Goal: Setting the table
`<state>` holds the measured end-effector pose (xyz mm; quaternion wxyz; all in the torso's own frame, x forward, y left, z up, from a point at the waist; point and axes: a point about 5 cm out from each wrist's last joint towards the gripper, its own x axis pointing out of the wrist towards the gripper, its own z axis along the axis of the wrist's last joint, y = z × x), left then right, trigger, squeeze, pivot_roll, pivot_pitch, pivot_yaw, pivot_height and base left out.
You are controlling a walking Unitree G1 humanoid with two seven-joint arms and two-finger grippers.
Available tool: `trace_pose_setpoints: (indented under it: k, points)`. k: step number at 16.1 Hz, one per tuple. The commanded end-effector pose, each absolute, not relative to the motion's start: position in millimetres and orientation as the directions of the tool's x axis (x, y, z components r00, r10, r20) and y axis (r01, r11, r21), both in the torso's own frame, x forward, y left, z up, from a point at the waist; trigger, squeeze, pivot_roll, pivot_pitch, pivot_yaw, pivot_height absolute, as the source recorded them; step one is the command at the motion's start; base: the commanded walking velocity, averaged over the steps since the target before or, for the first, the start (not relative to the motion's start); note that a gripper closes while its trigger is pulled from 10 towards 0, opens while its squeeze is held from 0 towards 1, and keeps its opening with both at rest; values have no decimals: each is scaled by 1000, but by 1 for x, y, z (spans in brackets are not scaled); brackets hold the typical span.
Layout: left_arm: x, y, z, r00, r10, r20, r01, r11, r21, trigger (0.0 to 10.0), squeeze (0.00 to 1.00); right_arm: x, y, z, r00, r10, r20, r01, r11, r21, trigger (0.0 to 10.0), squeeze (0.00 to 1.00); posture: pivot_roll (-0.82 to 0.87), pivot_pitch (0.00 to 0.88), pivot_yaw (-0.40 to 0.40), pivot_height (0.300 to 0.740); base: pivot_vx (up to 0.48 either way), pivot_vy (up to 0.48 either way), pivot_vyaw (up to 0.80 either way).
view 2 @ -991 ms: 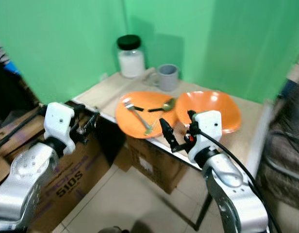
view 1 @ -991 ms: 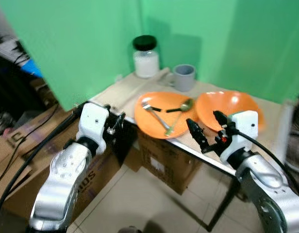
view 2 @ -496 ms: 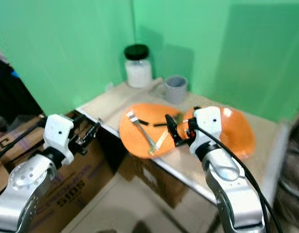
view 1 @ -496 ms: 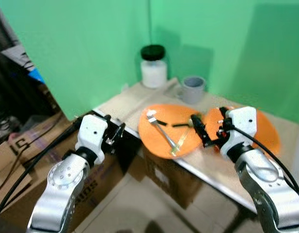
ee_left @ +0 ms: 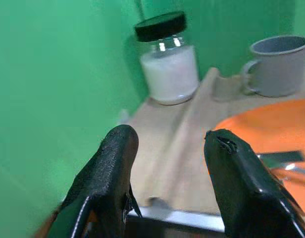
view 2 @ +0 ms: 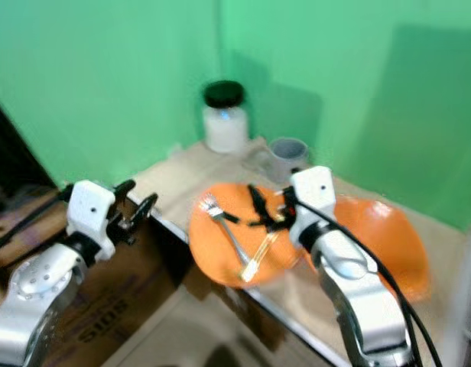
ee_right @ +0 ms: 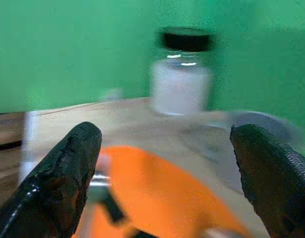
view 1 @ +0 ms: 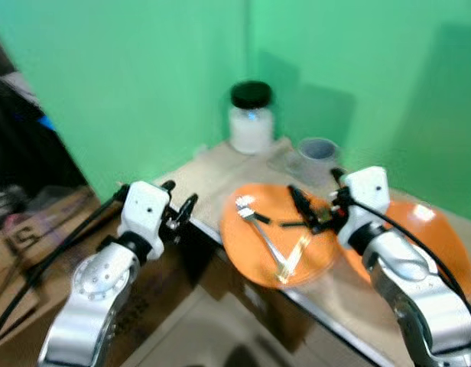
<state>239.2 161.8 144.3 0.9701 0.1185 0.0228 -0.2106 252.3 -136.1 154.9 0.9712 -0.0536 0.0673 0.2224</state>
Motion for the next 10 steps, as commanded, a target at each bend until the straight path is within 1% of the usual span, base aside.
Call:
trace_pose_setpoints:
  k: [1, 2, 3, 5, 7, 8, 9, 10]
  points:
    - [236, 164, 143, 895, -429, -119, 445, 869, 215, 10000, 0, 250, -128, 154, 856, 477, -199, -497, 866, -62, 10000, 0, 88, 0, 51, 740, 0, 0, 0]
    - [234, 163, 142, 885, -447, -131, 465, 859, 215, 10000, 0, 249, -128, 152, 844, 485, -229, -510, 858, -64, 10000, 0, 88, 0, 50, 740, 0, 0, 0]
    - [229, 163, 138, 855, -490, -169, 517, 829, 213, 10000, 0, 249, -125, 147, 809, 506, -300, -537, 843, -25, 10000, 0, 86, 0, 52, 740, 0, 0, 0]
    - [223, 165, 134, 827, -521, -210, 559, 800, 217, 10000, 0, 252, -118, 142, 770, 523, -365, -553, 833, 26, 10000, 0, 88, 0, 49, 740, 0, 0, 0]
    - [214, 170, 129, 798, -543, -262, 597, 771, 222, 10000, 0, 260, -107, 134, 736, 519, -434, -543, 836, 78, 10000, 0, 97, 0, 41, 740, 0, 0, 0]
    - [214, 170, 129, 798, -543, -262, 597, 771, 222, 10000, 0, 260, -107, 134, 736, 519, -434, -543, 836, 78, 10000, 0, 97, 0, 41, 740, 0, 0, 0]
    - [205, 175, 125, 760, -569, -315, 641, 738, 212, 10000, 0, 268, -99, 128, 713, 496, -495, -524, 847, 94, 10000, 0, 105, 0, 37, 740, 0, 0, 0]
    - [202, 177, 123, 742, -581, -335, 659, 724, 205, 10000, 0, 271, -97, 126, 703, 484, -521, -516, 851, 95, 10000, 0, 105, 0, 37, 740, 0, 0, 0]
